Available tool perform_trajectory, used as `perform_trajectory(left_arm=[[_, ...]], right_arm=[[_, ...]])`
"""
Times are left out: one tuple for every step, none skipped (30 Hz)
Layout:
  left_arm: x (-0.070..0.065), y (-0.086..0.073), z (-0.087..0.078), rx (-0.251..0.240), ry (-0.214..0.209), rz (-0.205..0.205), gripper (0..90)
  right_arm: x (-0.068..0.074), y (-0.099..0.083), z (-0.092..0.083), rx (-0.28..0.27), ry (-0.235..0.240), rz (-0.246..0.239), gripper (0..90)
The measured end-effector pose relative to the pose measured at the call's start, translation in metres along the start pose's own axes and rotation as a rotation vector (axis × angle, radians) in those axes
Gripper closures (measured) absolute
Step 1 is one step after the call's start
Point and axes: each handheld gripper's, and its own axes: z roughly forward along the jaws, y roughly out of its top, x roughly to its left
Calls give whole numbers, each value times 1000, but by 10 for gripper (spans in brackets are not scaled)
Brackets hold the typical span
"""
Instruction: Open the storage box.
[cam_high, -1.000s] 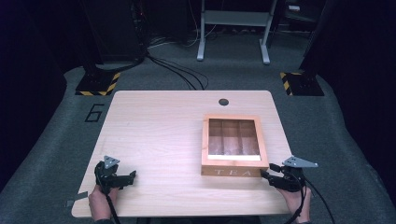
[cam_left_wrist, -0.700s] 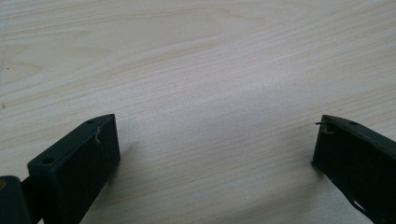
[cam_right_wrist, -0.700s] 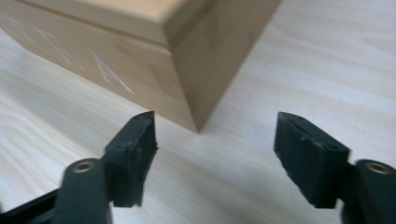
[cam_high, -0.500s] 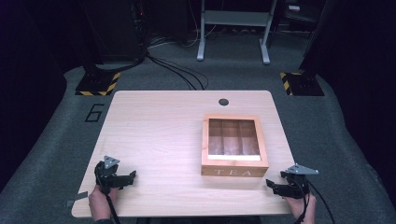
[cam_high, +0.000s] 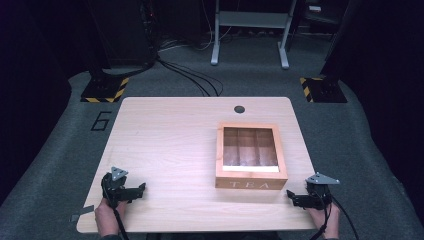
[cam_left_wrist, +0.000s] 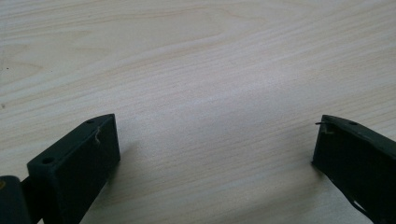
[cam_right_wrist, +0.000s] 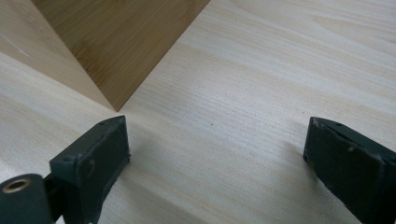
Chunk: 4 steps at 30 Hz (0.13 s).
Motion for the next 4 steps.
perform_trajectory(left_arm=[[0,0,0,0,0,0,4],[0,0,0,2,0,-1,4],[0,0,0,1,0,-1,4],[0,0,0,1,0,-1,4]], right_arm=[[0,0,0,0,0,-1,64],[0,0,0,0,-1,-1,64],[0,0,0,0,-2,-1,63],[0,0,0,-1,-1,0,63]])
